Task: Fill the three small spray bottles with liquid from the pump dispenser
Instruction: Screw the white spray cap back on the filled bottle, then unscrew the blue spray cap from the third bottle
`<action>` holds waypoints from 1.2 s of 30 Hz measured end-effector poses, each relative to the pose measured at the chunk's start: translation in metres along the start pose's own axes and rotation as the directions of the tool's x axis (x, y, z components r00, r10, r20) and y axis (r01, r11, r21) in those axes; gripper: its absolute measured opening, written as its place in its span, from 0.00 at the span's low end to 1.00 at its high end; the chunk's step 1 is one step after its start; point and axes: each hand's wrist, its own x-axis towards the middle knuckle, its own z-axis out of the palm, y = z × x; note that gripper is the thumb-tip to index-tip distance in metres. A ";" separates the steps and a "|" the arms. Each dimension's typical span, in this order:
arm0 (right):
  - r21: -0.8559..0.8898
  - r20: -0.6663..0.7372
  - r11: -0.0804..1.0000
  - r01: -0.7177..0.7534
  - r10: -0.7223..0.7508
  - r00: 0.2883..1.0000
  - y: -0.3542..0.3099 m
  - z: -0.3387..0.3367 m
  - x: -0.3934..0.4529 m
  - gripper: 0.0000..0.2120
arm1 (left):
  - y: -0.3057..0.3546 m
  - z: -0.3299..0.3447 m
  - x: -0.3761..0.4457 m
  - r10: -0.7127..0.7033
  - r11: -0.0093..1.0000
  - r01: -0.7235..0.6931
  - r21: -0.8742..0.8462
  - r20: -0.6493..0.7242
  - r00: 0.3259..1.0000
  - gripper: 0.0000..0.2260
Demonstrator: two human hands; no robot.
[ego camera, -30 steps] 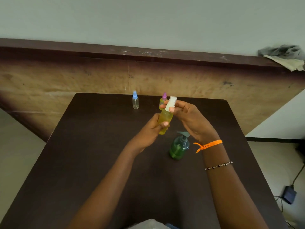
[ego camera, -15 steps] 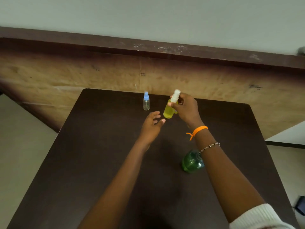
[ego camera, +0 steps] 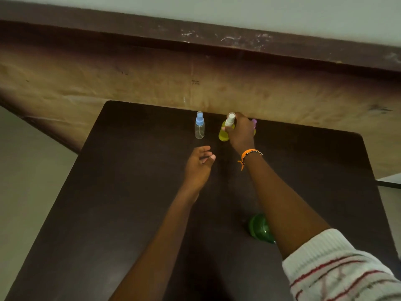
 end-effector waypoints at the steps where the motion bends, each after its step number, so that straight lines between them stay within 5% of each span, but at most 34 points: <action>1: 0.000 -0.004 1.000 -0.001 0.001 1.000 0.001 0.001 0.001 0.08 | -0.001 0.000 0.001 -0.013 1.000 0.013 -0.001 -0.001 1.000 0.14; 17: 0.002 0.080 0.996 -0.085 0.084 0.993 0.002 0.001 0.000 0.11 | -0.006 0.007 0.000 -0.028 0.999 0.027 -0.039 -0.015 1.000 0.13; 24: -0.140 -0.088 0.988 -0.064 0.052 0.995 -0.033 -0.025 -0.027 0.12 | -0.005 -0.003 -0.001 -0.028 0.998 0.026 -0.049 -0.034 0.999 0.13; 29: -0.017 0.076 0.989 0.146 -0.144 0.987 -0.047 0.014 -0.034 0.21 | -0.009 -0.017 0.000 -0.015 0.994 0.001 -0.111 -0.133 0.991 0.11; 33: 0.091 0.156 0.993 0.072 -0.085 0.984 -0.049 0.048 -0.015 0.32 | -0.015 -0.027 0.001 -0.013 0.995 -0.005 -0.104 -0.165 0.986 0.10; 36: 0.039 0.214 0.998 0.058 -0.065 0.975 -0.041 0.065 -0.002 0.29 | -0.019 -0.039 0.001 0.004 0.995 -0.022 -0.096 -0.185 0.983 0.10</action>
